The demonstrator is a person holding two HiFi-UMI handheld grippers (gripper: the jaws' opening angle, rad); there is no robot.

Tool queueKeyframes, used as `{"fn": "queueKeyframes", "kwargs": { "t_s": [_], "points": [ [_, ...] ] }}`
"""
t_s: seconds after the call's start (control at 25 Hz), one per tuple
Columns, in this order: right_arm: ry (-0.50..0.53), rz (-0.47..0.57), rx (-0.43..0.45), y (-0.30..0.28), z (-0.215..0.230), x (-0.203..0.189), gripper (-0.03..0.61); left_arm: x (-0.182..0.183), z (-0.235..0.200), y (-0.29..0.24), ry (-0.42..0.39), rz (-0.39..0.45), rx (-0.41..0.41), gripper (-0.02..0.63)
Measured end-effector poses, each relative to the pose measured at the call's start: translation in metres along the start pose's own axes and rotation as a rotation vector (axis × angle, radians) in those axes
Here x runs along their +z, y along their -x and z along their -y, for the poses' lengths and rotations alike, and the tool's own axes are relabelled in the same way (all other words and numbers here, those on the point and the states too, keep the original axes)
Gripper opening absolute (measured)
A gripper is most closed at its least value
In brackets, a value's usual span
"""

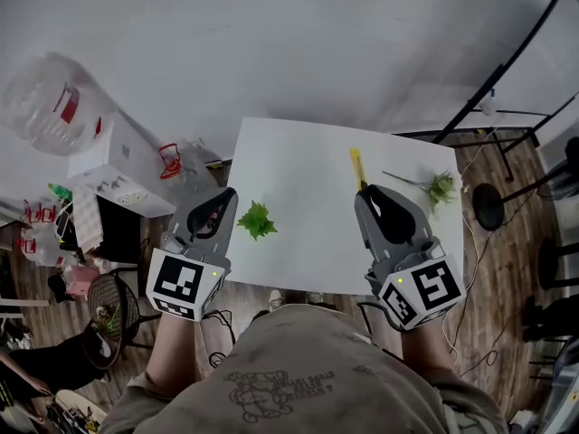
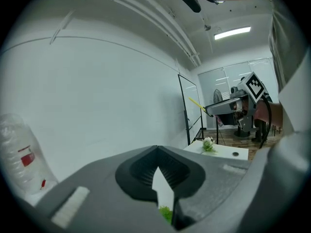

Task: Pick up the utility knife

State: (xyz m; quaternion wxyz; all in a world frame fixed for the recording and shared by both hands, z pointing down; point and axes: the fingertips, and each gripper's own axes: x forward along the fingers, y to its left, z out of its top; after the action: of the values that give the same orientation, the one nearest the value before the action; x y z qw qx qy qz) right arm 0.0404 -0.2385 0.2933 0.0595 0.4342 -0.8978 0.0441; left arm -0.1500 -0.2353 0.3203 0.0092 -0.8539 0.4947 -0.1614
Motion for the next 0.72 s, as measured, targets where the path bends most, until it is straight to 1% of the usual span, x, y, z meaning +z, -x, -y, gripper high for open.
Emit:
{"fn": "queueKeyframes", "kwargs": {
  "t_s": [0.2,0.48,0.72],
  "points": [
    [-0.014,-0.005,0.012,-0.004,-0.0059,-0.0047,0.089,-0.0081,-0.0004,0.0003,0.016,-0.016,-0.006,0.0],
    [-0.026,-0.007,0.008,-0.0084,-0.0055,-0.0091,0.089,-0.0005,0.0012,-0.0004,0.007,-0.006,-0.008,0.0],
    [-0.025,-0.008,0.009,-0.0086,-0.0063,-0.0089,0.089,-0.001,0.0026,0.0007,0.008,0.007,-0.016,0.0]
  ]
}}
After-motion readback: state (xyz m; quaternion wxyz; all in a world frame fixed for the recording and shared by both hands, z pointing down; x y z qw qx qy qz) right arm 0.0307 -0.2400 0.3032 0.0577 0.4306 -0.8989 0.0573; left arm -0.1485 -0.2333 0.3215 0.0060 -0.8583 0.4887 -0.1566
